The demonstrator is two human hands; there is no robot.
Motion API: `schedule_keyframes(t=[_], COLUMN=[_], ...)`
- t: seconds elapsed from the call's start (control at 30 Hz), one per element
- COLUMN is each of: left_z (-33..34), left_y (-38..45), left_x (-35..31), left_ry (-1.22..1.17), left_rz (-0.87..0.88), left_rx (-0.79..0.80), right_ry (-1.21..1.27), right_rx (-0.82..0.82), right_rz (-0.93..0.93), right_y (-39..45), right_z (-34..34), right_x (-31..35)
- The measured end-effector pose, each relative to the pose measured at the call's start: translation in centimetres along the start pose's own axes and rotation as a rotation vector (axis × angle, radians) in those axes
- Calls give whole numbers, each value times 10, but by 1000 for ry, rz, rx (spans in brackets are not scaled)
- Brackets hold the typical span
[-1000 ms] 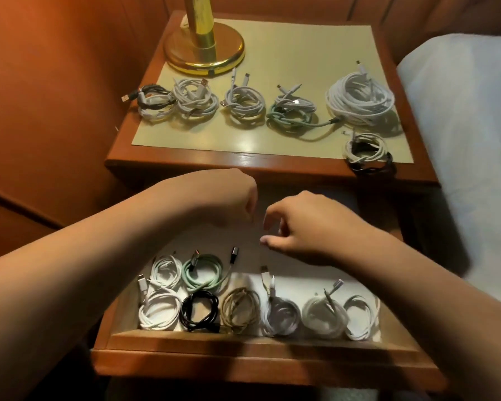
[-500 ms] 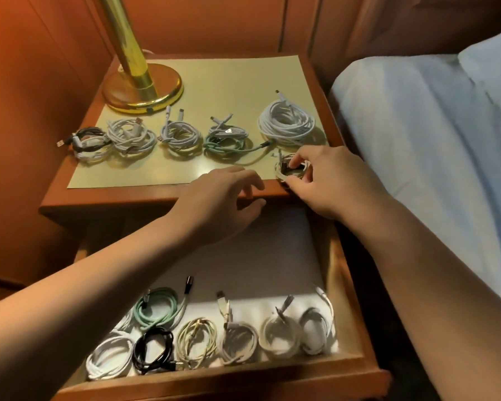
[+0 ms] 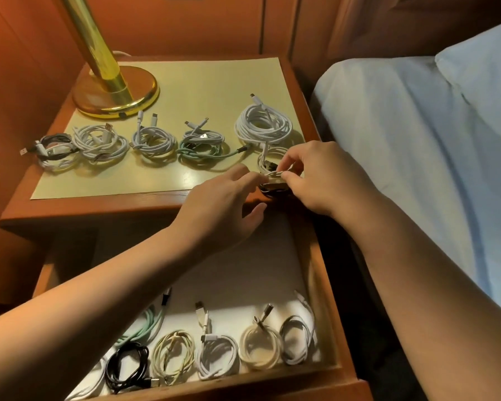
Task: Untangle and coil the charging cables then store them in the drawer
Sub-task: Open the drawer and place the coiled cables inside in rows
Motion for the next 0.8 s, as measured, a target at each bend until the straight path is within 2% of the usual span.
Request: schedule_keyframes(t=[0.17,0.3,0.53,0.67,0.8], left_z=[16,6,-24,-43,-49], left_y=[-2,3,-6,-26,-50], left_x=[-2,-1,4,9,20], left_ry=[148,68,78,59,72], left_rz=[43,50,86,125,146], left_rx=[97,64,28,57,176], right_ry=[26,56,102,131,177], right_rx=[-33,-26,-23,67,242], right_rz=[-13,-44,-145,-252,-350], right_y=[-1,-3,-13,-19,-27], right_z=[-5,-4,-8,-4,11], right_x=[-2,5,25,45,65])
Point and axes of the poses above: each hand's wrist, its own y-axis towards the middle knuckle, its own z-axis out of the palm, x = y × z, the point moved 8 cm from there along y, towards the middle knuckle, and after that the axes turned 13 degrees about -z, right-handed, at the moved point
